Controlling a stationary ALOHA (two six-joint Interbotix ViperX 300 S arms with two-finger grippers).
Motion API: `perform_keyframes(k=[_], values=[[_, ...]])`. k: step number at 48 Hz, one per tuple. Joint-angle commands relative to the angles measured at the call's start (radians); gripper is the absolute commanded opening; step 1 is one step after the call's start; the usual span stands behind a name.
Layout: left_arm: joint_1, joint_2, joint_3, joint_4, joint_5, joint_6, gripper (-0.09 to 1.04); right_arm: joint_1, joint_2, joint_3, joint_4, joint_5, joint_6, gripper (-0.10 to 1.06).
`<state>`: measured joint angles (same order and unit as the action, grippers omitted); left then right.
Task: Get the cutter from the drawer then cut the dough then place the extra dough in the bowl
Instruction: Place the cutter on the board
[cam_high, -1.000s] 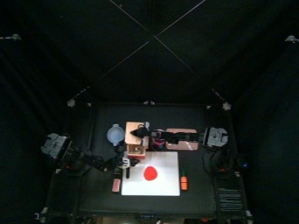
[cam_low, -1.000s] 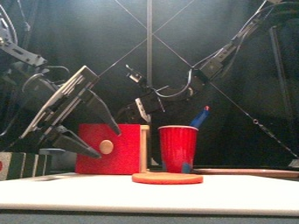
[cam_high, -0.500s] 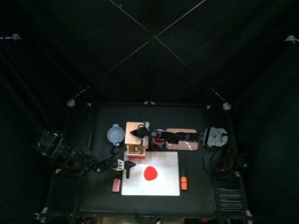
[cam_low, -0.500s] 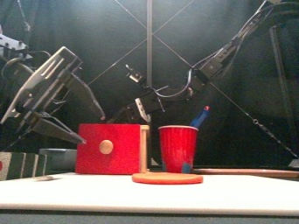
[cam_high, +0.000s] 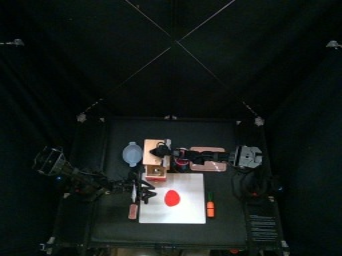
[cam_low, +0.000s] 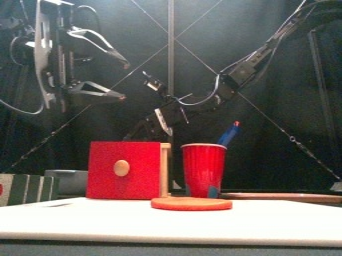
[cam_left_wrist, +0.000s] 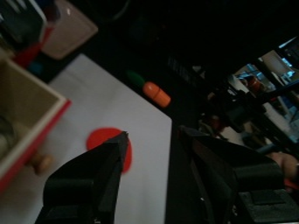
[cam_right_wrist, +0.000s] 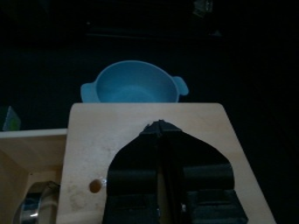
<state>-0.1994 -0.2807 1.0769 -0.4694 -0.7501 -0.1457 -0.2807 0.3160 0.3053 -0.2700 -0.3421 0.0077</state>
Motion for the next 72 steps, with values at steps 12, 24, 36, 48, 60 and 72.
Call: perform_keyframes(k=[12,24,36,48,60,72], values=[[0.077,-0.146,0.041,0.258,-0.054,0.196,0.87,0.087,-0.166,0.008,0.12,0.233,0.005,0.01],[0.094,-0.186,0.066,0.282,-0.055,0.213,0.87,0.117,-0.256,0.087,0.195,0.249,0.006,0.01],[0.117,-0.186,0.069,0.285,-0.054,0.215,0.87,0.137,-0.299,0.153,0.265,0.298,0.002,0.17],[0.135,-0.186,0.083,0.287,-0.054,0.215,0.87,0.155,-0.261,0.121,0.27,0.354,0.005,0.69],[0.144,-0.207,0.118,0.285,-0.054,0.215,0.87,0.15,-0.175,0.061,0.261,0.393,0.003,0.74],[0.138,-0.262,0.155,0.296,-0.054,0.213,0.87,0.135,-0.13,0.04,0.249,0.4,0.002,0.74]])
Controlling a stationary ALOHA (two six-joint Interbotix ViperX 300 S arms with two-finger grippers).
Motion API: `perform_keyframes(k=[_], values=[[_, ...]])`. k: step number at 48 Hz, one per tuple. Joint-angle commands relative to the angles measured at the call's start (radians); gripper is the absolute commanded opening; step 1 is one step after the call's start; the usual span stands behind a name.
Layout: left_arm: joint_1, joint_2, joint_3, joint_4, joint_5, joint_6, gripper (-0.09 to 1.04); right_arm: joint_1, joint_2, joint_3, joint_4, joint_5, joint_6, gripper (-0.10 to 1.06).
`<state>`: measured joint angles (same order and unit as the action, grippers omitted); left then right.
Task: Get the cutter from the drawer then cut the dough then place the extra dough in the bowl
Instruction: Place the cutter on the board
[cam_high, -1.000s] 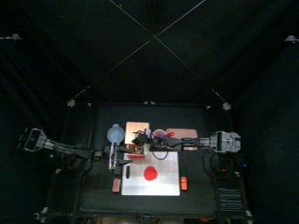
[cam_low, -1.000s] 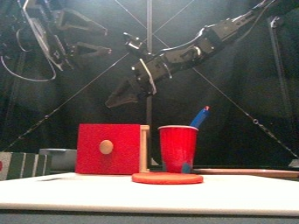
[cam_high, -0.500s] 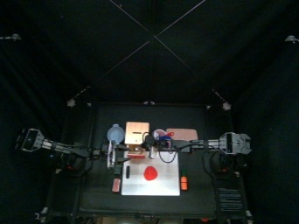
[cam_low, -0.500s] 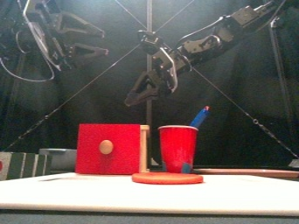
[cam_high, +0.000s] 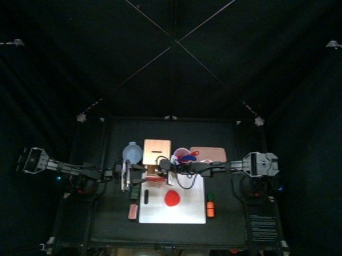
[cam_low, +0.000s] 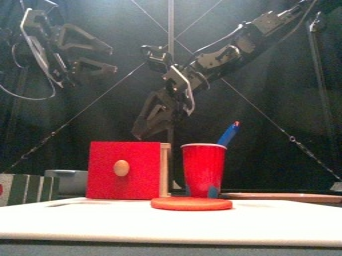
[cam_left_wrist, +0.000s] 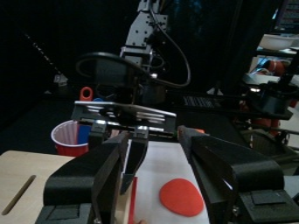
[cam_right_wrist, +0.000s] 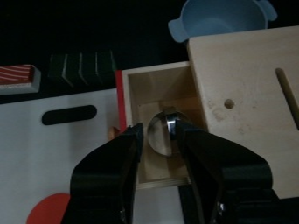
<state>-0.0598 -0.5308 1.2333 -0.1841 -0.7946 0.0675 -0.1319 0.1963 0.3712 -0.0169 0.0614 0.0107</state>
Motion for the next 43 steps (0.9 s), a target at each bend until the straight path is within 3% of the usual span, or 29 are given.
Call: perform_keyframes(k=[1,16,36,43], values=[[-0.003,-0.014,-0.002,0.011,-0.009,0.0,0.87,-0.015,-0.008,-0.028,-0.008,-0.003,-0.002,0.74],[-0.003,-0.014,0.006,0.009,-0.009,-0.002,0.86,-0.037,0.034,-0.044,-0.018,-0.003,-0.002,0.74],[-0.003,-0.014,0.014,-0.002,-0.009,-0.006,0.86,-0.029,0.061,-0.072,-0.04,0.051,-0.002,0.73],[-0.003,-0.014,0.021,-0.021,-0.011,-0.006,0.86,-0.029,0.061,-0.075,-0.04,0.051,-0.003,0.63]])
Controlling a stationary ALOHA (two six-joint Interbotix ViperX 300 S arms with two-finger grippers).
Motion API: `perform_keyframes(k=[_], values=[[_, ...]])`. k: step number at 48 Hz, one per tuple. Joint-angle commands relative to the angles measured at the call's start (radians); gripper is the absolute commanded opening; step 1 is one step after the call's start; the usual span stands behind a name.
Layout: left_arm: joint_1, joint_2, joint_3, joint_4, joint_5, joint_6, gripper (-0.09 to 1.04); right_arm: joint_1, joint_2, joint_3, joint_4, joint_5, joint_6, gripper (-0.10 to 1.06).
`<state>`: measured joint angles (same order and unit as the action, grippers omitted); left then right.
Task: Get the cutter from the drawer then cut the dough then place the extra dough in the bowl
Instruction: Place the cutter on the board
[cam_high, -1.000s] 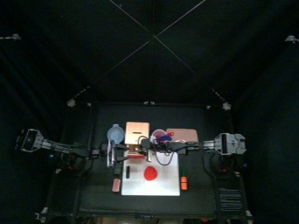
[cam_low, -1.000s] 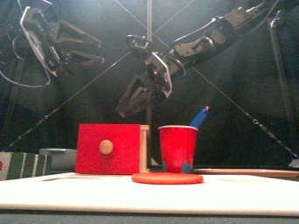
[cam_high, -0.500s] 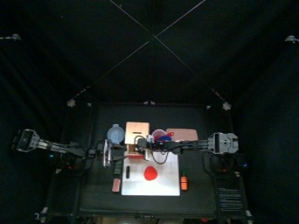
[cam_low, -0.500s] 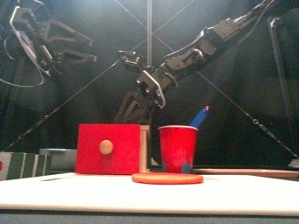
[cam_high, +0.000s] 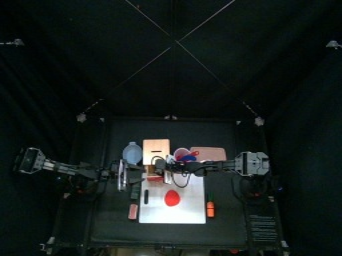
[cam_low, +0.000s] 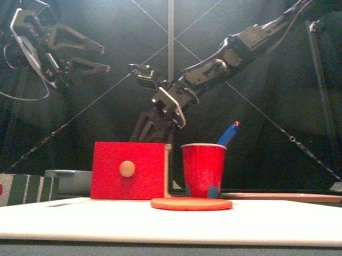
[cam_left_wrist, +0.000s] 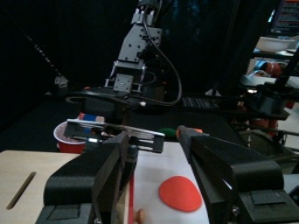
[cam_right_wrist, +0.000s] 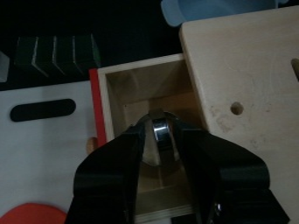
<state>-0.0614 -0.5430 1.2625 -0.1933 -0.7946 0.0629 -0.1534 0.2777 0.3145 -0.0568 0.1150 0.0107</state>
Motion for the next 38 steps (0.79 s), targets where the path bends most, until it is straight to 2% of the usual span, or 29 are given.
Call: perform_keyframes(k=[1,5,9,19,27,38], values=[[-0.002,-0.002,-0.006,-0.017,-0.009,0.0,0.86,-0.008,-0.021,-0.02,0.0,-0.002,-0.003,0.6],[0.0,-0.002,-0.002,-0.025,-0.009,0.0,0.86,-0.005,-0.026,-0.026,0.0,-0.003,-0.002,0.5],[0.005,0.0,0.005,-0.029,-0.009,0.0,0.86,0.005,-0.044,-0.035,0.0,-0.002,-0.003,0.45],[0.012,-0.002,0.012,-0.043,-0.011,0.0,0.86,0.044,-0.135,-0.026,-0.028,0.009,-0.006,0.45],[0.017,0.0,0.014,-0.052,-0.009,0.0,0.86,0.046,-0.21,0.02,-0.064,0.015,-0.005,0.45],[0.023,-0.002,0.015,-0.054,-0.011,-0.002,0.86,0.061,-0.373,0.138,-0.075,0.017,-0.006,0.45]])
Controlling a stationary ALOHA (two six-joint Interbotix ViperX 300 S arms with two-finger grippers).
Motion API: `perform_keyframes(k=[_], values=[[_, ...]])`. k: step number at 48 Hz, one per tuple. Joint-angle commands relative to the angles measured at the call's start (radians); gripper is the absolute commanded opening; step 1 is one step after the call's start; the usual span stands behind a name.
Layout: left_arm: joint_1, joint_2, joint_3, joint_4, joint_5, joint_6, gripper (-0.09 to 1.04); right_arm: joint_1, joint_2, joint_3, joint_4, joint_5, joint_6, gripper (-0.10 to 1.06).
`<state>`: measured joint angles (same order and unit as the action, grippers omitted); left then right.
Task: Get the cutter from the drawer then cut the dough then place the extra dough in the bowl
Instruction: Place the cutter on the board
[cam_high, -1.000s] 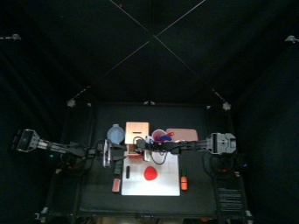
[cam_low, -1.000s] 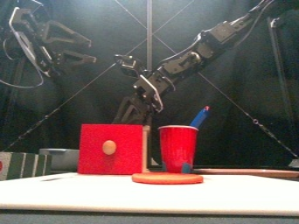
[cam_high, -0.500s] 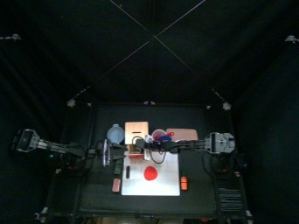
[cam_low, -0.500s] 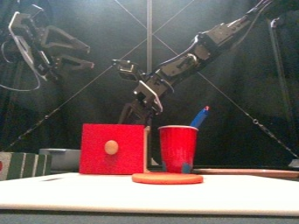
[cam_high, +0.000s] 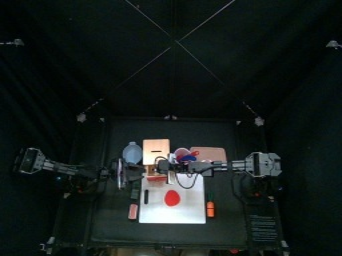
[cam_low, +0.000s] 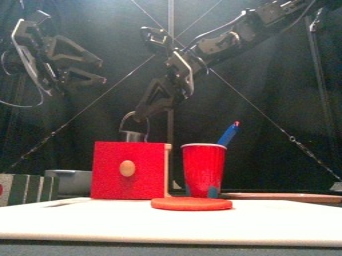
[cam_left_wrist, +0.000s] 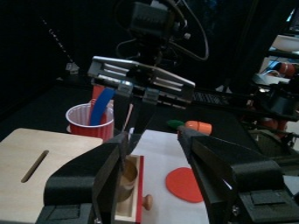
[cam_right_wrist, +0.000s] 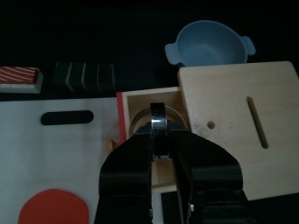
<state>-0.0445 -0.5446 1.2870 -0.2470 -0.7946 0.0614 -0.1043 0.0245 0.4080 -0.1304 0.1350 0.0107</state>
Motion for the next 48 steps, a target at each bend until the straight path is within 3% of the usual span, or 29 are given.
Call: perform_keyframes(k=[1,23,39,48], values=[[0.009,0.0,-0.011,0.0,-0.009,0.0,0.86,0.015,-0.133,0.058,-0.002,-0.003,-0.009,0.45],[0.046,0.0,-0.015,-0.032,-0.008,0.002,0.86,0.146,-0.497,0.494,-0.061,-0.008,-0.003,0.45],[0.072,0.002,-0.051,-0.034,-0.006,-0.002,0.86,0.138,-0.486,0.589,-0.06,-0.014,0.0,0.45],[0.075,0.002,-0.055,-0.049,-0.005,0.002,0.86,0.115,-0.414,0.597,-0.006,-0.074,0.002,0.46]])
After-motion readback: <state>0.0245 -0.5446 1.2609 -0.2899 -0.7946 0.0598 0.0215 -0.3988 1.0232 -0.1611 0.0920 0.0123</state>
